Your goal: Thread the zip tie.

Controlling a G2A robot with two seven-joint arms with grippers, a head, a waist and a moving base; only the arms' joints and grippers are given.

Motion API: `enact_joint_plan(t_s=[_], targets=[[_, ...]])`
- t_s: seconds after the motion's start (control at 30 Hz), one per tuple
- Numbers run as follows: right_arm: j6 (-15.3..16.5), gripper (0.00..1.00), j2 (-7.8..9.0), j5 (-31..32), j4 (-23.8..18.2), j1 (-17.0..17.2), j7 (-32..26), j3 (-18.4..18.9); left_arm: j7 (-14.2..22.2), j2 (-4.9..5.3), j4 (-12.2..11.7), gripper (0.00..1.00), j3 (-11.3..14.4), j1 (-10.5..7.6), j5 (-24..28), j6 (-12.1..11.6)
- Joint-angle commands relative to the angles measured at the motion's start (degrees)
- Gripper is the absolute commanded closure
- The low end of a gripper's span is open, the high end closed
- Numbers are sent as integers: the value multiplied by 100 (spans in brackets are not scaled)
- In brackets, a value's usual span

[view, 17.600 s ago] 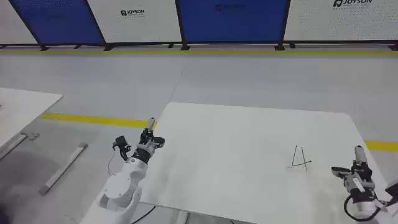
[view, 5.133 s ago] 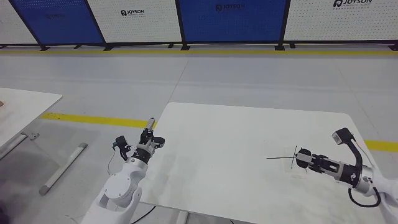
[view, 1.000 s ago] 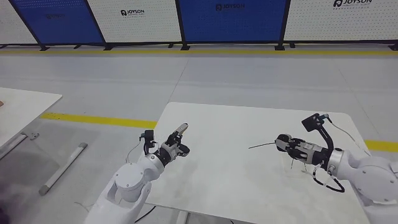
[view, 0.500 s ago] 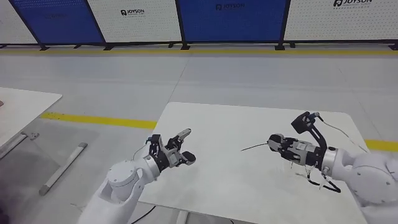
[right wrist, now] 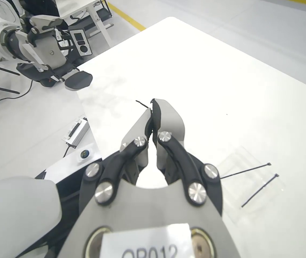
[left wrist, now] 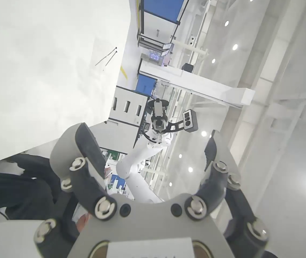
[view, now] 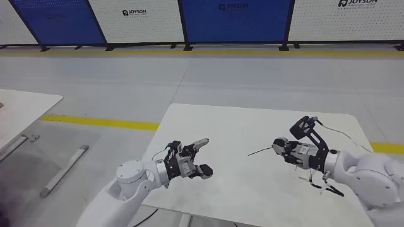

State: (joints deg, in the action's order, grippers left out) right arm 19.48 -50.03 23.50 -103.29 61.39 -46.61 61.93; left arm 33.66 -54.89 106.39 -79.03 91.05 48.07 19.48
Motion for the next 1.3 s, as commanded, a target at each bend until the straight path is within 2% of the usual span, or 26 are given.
enact_joint_plan(t_s=[0.0, 0.13, 0.23, 0.37, 0.47, 0.63, 0.7, 1.1, 1.17, 1.27], targets=[[0, 100, 0, 1, 0, 0, 0, 0, 0, -1, 1, 0, -1, 1, -4, 0], [0, 100, 0, 1, 0, 0, 0, 0, -35, -3, -4, 0, 0, -4, -4, -11], [0, 100, -8, 189, -214, -27, 71, -118, -400, -32, 13, 0, 167, -138, 41, 0], [0, 100, 12, 501, -475, -228, 92, -388, -725, -35, -113, 0, 533, -498, 98, 0], [0, 100, 46, 690, -574, -367, 44, -575, -890, -23, -292, 0, 770, -763, 140, 0], [0, 100, 126, 830, -510, -561, 77, -843, -1013, 6, -770, 0, 1240, -1213, 471, 0], [0, 100, 136, 832, -428, -582, 117, -863, -1224, 5, -998, 0, 1381, -1416, 590, 0], [0, 100, 136, 832, -428, -582, 117, -863, -1219, 3, -993, 0, 1387, -1410, 604, -7], [0, 100, 130, 1036, -513, -554, 227, -892, -1124, -9, -1002, 0, 1426, -1390, 759, 0], [0, 100, 130, 1416, -659, -615, 250, -1034, -965, 2, -1015, 0, 1550, -1458, 1036, 0]])
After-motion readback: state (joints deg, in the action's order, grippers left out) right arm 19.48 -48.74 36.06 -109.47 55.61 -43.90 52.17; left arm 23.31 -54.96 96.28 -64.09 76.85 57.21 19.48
